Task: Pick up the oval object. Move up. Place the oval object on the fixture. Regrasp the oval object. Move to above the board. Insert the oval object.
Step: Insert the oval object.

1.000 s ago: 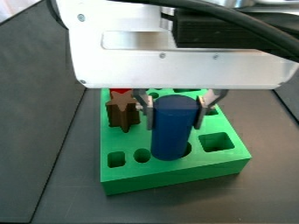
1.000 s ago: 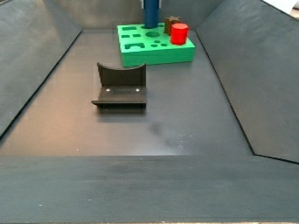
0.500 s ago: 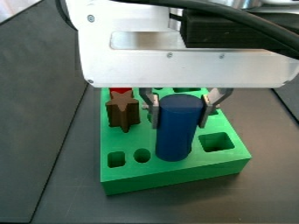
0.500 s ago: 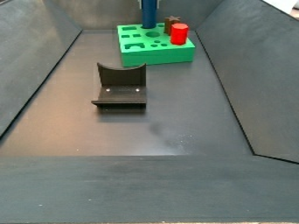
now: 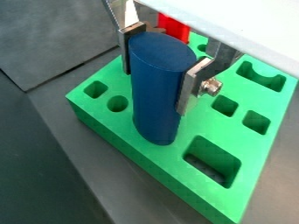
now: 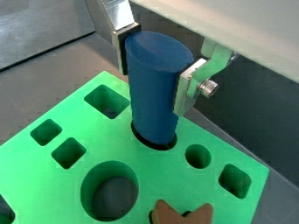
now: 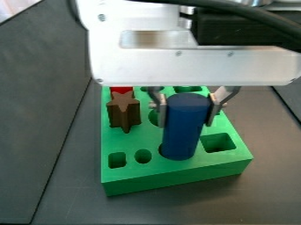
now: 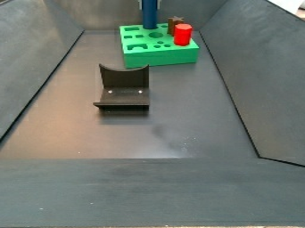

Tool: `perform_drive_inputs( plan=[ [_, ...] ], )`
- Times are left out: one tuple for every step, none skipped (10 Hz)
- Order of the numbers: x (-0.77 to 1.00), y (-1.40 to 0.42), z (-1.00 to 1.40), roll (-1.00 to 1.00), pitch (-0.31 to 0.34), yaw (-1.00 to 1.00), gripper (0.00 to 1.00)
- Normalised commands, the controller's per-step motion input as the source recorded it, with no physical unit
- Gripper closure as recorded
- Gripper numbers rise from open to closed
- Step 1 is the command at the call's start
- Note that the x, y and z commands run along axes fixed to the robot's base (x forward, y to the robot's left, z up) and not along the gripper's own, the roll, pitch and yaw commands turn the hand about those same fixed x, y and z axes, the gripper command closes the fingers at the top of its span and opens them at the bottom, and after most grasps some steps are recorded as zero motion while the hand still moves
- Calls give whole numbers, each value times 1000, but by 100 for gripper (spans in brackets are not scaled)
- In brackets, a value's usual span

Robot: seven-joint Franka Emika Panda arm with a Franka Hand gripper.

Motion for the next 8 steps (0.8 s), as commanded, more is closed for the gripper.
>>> perform_drive_inputs(
  plan=[
    [0, 177, -183, 0, 0, 0, 100],
    [-423, 234, -129, 59, 33, 0, 100],
    [-603, 200, -237, 33, 87, -163, 100],
    [-114, 146, -123, 0, 50, 0, 100],
    [0, 0, -46, 0, 0, 0, 100],
    [-369, 3, -286, 69, 0, 26, 100],
    [-560, 117, -309, 67, 0, 0, 100],
    [-23, 0, 0, 0, 0, 0, 100]
  ],
)
